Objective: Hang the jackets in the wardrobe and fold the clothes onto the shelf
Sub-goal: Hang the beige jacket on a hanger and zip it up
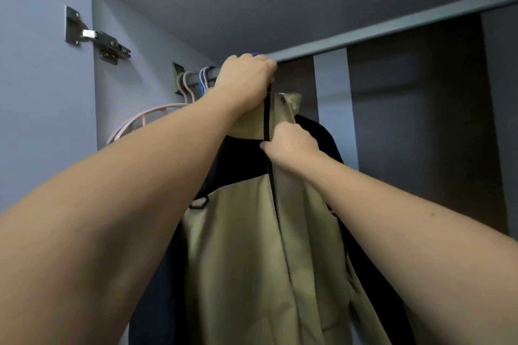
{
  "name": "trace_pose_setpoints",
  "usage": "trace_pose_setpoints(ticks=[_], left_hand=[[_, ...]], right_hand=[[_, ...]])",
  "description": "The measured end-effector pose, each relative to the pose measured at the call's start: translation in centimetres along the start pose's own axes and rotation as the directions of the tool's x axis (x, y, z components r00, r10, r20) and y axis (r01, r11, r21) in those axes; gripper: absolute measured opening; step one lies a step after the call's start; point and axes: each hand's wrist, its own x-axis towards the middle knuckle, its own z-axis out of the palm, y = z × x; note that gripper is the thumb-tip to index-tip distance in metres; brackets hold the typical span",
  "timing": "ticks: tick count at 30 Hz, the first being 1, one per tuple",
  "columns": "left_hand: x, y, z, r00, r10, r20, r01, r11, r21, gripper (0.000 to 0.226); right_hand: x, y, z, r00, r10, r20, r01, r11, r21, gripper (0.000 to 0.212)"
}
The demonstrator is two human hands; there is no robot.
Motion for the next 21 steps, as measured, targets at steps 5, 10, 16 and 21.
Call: trace_pose_setpoints(ticks=[5, 10, 16, 21], left_hand=[[0.7, -0.9, -0.5, 0.995, -0.099, 0.02, 0.101, 0.975, -0.197, 0.017], [-0.8, -2.5, -0.3, 0.937, -0.223, 0.268, 0.294, 0.919, -0.262, 0.013], [-5.0, -7.0, -1.4, 0.777, -0.27, 0.568, 0.531, 0.765, -0.363, 0.027], [-5.1, -7.2, -1.2, 0.792, -0.31, 0.526, 0.469, 0.861, -0.198, 0.012]], right_hand=[[1.4, -0.8, 0.7, 0.998, -0.034, -0.053, 0.034, 0.999, -0.004, 0.008], [3.2, -1.1, -0.1, 0.946, -0.035, -0.322, 0.041, 0.999, 0.01, 0.032], [5.1, -0.6, -1.1, 0.96, -0.054, -0.276, 0.046, 0.998, -0.036, 0.049], [5.4, -0.4, -0.3, 0.982, 0.0, -0.191, 0.011, 0.998, 0.058, 0.023]])
